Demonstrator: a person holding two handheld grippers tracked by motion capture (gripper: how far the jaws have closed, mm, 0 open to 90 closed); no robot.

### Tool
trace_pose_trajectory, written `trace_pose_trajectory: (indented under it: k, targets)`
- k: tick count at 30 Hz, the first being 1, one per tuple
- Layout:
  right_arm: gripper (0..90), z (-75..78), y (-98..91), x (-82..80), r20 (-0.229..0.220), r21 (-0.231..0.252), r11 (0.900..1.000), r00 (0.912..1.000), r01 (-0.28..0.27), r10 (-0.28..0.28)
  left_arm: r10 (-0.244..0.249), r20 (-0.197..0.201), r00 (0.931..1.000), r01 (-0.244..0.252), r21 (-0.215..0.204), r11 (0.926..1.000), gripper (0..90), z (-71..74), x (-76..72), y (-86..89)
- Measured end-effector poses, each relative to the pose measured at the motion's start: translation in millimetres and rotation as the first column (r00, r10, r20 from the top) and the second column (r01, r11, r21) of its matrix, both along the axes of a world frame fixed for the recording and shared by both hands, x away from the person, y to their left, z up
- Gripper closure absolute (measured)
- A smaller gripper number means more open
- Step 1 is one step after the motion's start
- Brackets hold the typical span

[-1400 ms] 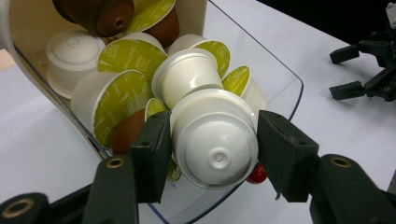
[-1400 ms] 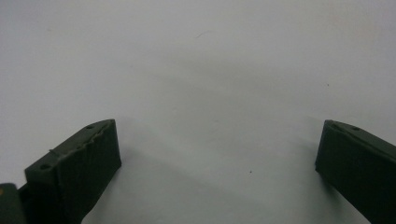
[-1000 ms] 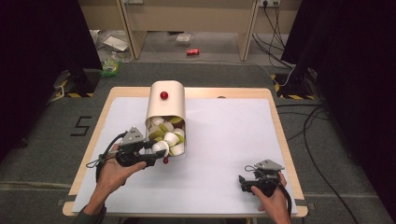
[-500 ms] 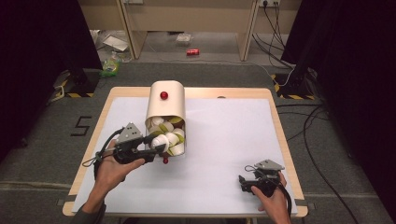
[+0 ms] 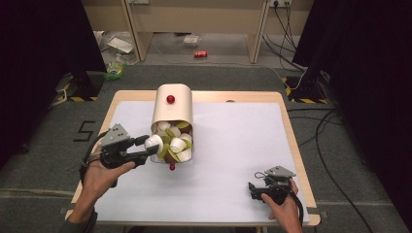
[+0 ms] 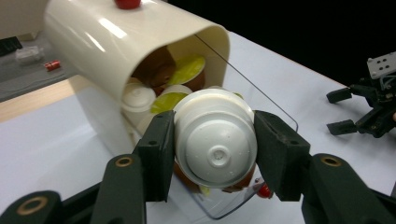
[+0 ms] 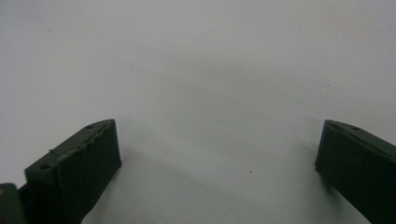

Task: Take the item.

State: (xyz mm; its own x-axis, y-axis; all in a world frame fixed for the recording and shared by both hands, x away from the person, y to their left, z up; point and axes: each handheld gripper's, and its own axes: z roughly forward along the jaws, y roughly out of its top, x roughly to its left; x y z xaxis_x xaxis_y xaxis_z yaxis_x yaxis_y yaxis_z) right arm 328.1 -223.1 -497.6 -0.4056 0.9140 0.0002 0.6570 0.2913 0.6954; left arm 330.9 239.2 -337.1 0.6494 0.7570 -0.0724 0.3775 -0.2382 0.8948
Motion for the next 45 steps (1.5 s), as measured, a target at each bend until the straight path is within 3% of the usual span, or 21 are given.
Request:
trace_pose_trajectory:
  k: [7, 15, 34, 45]
  targets:
    - [0.4, 0.0, 0.0, -0.1, 0.000, 0.000, 1.0000, 1.0000, 0.000, 0.000, 0.041, 0.007, 0.9991, -0.041, -0.020, 0.9990, 49.8, -0.2, -3.9, 21.3]
    - [0.3, 0.0, 0.1, -0.1, -0.001, 0.000, 1.0000, 1.0000, 0.001, -0.001, 0.090, -0.012, 0.9959, -0.090, -0.026, 0.9956, 49.8, -14.4, -2.9, 38.4]
    - [0.4, 0.0, 0.1, -0.1, 0.000, 0.000, 1.0000, 1.0000, 0.001, -0.001, 0.167, -0.033, 0.9854, -0.168, -0.026, 0.9855, 49.7, -45.2, -2.9, 56.9]
    - [0.3, 0.0, 0.0, -0.1, 0.000, -0.001, 1.0000, 1.0000, 0.000, 0.000, 0.194, -0.037, 0.9802, -0.194, 0.002, 0.9809, 49.6, -58.6, -2.0, 64.6]
